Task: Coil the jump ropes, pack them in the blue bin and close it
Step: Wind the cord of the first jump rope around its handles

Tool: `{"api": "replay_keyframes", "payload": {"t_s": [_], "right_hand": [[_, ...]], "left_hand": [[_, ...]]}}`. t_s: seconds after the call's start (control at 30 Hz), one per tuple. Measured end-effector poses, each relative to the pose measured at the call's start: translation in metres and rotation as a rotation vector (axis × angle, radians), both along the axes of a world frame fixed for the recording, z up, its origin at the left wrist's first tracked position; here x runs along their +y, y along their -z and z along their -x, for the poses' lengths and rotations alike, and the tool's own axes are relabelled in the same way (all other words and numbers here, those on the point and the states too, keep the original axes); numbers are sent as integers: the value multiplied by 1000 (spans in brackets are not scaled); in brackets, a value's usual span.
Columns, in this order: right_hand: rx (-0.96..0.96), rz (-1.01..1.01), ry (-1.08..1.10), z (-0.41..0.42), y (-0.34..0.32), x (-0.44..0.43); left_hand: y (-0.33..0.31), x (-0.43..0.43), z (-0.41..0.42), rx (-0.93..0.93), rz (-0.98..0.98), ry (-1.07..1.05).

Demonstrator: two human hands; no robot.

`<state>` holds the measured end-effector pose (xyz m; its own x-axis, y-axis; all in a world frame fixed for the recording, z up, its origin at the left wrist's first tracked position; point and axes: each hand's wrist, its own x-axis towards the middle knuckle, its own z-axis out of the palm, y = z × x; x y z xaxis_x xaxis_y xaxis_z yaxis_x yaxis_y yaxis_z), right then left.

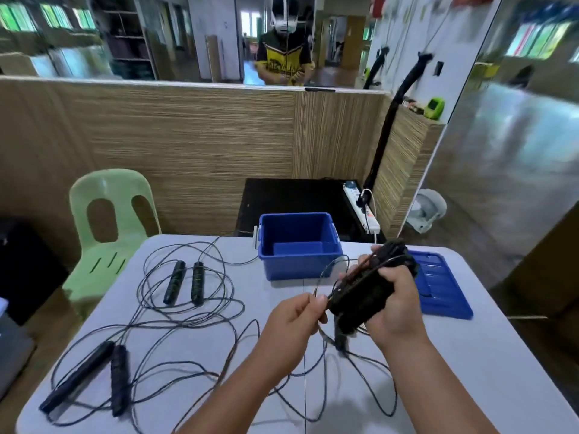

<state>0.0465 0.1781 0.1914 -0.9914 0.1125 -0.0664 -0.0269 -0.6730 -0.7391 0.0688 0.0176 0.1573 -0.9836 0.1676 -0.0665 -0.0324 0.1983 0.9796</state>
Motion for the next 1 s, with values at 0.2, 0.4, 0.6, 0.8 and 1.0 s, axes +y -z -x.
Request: {"api": "replay_keyframes", "payload": {"t_s": [0.2,0.4,0.6,0.8,1.0], "right_hand": [[91,215,32,3,-6,-6],[93,339,36,5,-10,-13],[92,441,-10,3,-15,-22],[59,545,-35,3,-16,-29],[28,599,-59,-2,-17,-32]], "left_hand": [[3,-2,-12,40,-4,-2],[3,-5,-13,41,-141,51],[6,-13,-3,-38,-317,142],[20,-10,2,-105,-396,209],[29,-1,9,-137,-246,265]]}}
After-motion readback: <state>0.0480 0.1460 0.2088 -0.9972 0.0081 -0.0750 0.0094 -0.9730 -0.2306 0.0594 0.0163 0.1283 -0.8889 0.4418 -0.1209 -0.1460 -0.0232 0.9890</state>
